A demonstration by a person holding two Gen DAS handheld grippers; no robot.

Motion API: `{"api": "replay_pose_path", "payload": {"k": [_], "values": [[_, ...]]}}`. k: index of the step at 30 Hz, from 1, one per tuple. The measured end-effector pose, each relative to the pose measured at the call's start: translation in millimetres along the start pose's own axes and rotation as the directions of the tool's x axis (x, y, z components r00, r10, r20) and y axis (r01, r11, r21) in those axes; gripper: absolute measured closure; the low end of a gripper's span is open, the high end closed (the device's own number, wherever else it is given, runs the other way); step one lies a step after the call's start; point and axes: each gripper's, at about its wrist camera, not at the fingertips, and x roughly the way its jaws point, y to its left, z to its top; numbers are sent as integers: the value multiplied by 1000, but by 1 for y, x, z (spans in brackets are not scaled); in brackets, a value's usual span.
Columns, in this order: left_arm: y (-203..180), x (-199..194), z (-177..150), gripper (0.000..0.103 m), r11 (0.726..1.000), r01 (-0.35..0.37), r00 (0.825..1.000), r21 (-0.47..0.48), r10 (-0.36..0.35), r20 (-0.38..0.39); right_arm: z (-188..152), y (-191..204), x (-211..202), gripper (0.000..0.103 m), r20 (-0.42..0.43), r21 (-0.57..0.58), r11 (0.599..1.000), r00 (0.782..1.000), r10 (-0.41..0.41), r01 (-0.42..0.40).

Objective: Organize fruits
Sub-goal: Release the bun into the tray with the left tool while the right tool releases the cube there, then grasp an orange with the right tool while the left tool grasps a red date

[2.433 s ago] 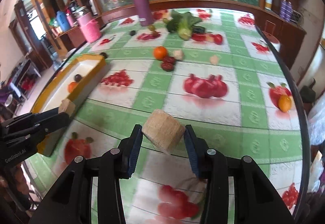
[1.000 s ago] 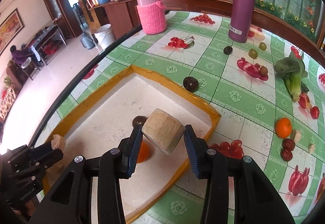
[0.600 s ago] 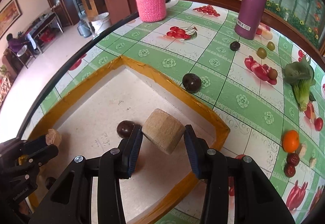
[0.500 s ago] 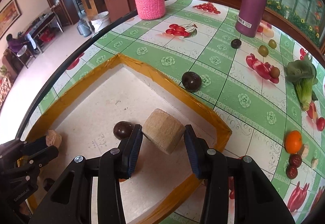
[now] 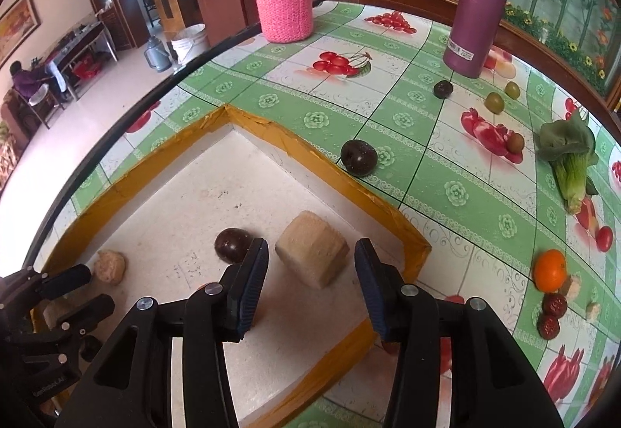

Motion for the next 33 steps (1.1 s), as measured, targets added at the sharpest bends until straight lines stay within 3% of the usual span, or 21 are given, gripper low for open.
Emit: {"api": "replay_pose_path", "payload": {"k": [9, 14, 20, 23, 27, 31, 33], "values": [[-3, -27, -9, 34, 1000, -13, 1000, -4, 13, 26, -43, -9, -60, 54, 87, 70, 996, 995, 55, -61], [-16, -41, -12, 24, 1000, 8, 999, 7, -9, 43, -80, -36, -90, 49, 122, 166, 984, 991, 47, -67], [-49, -54, -13, 23, 996, 60, 996, 61, -64, 55, -124, -101, -114, 49, 121, 326, 944, 988, -92, 48], [-69, -59, -13, 23, 990, 89, 994, 105, -96, 61, -146, -150, -130, 49, 109, 442, 886, 973, -205, 138], [-93, -65, -14, 22, 979, 122, 989, 160, -133, 58, -181, -218, -156, 47, 63, 580, 768, 924, -376, 273], [-112, -64, -16, 22, 970, 147, 987, 195, -158, 43, -212, -271, -170, 44, 0, 691, 640, 885, -465, 336], [-120, -62, -18, 22, 966, 158, 985, 206, -168, 29, -222, -288, -170, 44, -29, 723, 598, 880, -474, 346]]}}
